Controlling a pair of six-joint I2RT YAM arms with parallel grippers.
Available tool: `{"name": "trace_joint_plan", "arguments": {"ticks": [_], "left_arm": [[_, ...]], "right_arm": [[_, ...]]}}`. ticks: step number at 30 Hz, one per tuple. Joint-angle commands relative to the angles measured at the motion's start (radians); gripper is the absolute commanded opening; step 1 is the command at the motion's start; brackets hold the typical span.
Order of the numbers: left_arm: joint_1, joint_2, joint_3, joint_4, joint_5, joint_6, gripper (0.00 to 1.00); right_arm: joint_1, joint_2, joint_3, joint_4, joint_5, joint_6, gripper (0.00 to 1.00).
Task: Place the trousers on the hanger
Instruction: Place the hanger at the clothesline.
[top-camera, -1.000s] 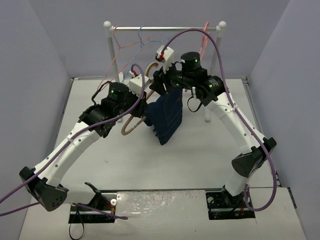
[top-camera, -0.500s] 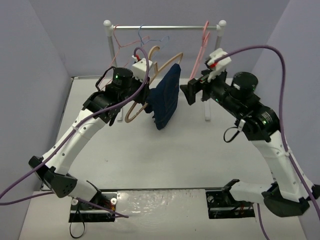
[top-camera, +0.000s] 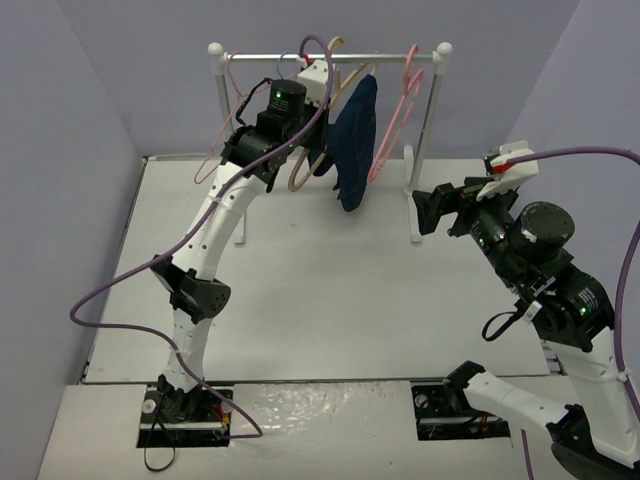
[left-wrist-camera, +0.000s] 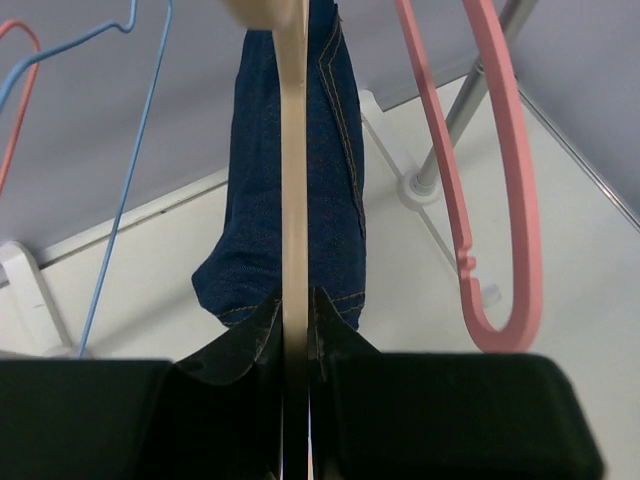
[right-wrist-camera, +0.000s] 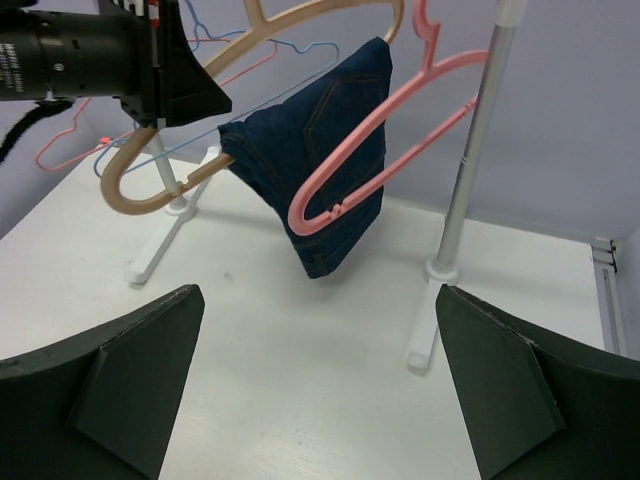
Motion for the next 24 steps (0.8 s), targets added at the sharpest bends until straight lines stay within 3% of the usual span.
{"name": "trace_joint_plan", "arguments": {"ticks": [1,11,18,24], "left_arm": [[0.01,0.023,0.124,0.158,0.014,-0.031,0.0],[0.03,0.066,0.097,0.274,-0.027,-0.037,0.0],[0.033,-0.015,0.049,0.366,-0.04,-0.024,0.0],[0.052,0.037,0.06,0.383,-0.048,-0.06,0.0]], "right_arm": [[-0.004,-0.039,-0.01,0.012,0.092,0.035,1.0],[-0.004,-0.055,-0.058,-0.021,0.102,0.046,1.0],[-0.003,-0.09,-0.073,-0.029,0.077,0.058,1.0],[-0.003,-0.086,-0.055,-0.041,0.07,0.068,1.0]]}}
